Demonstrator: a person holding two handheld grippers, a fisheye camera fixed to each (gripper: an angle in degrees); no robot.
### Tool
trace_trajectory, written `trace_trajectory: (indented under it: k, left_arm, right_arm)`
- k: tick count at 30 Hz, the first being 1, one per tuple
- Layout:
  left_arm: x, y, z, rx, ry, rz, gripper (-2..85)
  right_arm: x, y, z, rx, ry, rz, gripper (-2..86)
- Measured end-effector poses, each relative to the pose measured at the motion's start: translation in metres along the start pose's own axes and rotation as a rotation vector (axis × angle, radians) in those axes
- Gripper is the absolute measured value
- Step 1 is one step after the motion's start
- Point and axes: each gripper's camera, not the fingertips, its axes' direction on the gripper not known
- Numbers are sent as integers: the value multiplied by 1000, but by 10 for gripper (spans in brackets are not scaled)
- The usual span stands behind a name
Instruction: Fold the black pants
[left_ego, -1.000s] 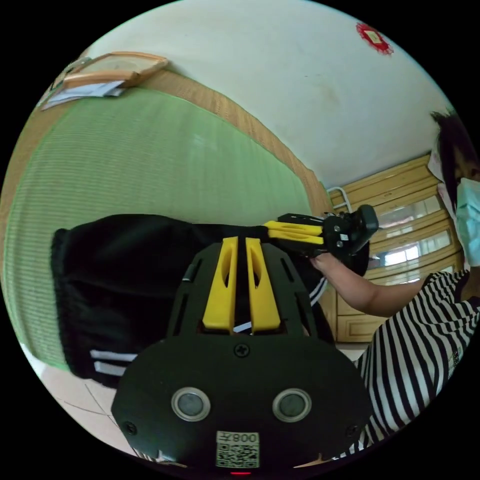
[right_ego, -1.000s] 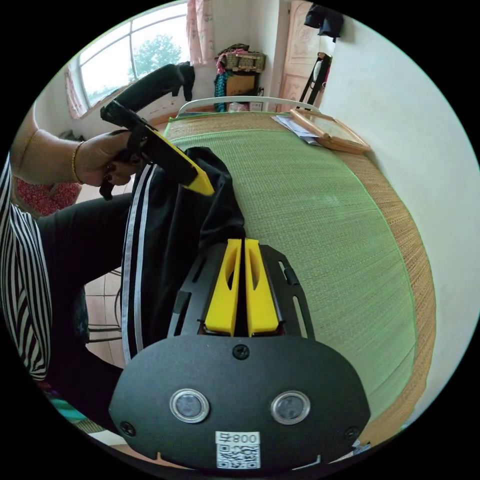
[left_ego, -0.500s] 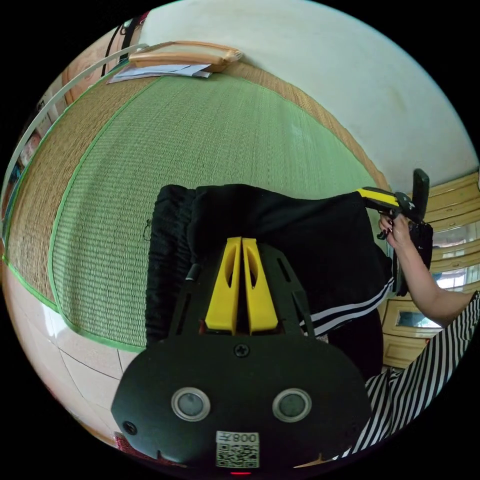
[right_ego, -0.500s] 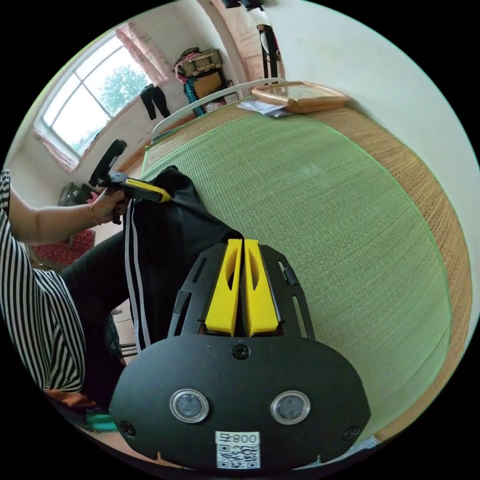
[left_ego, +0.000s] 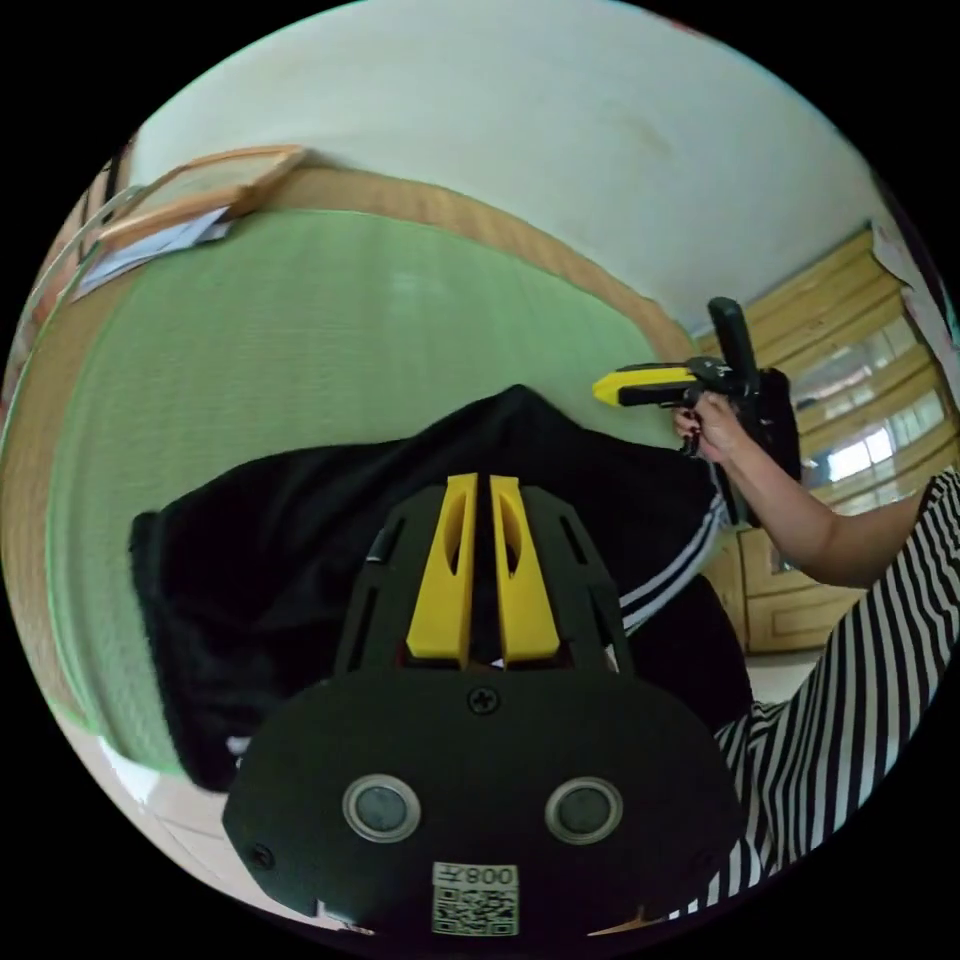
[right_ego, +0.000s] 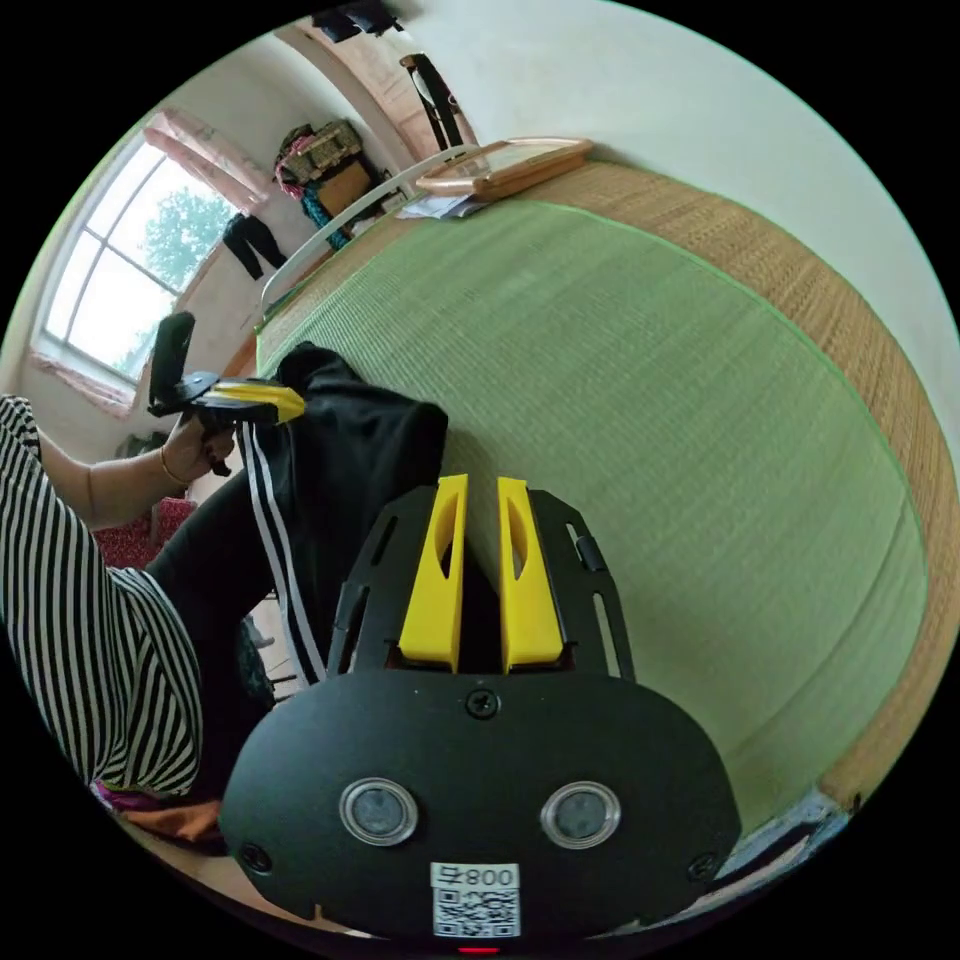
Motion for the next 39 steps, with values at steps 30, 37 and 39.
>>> trace_trajectory:
  k: [30,37,39]
  left_arm:
    - [-54,-15,150,-88,-2,219,1]
    - [-80,-9,204,-170,-58,221,3]
    - [-93,-9,212,-181,-44,190,4]
  right_arm:
    - [-113,137,-93,27,256,220,4]
    - [-111,145,-75,-10,187,315,7]
    - [-114,151,-80,15,162,339,9]
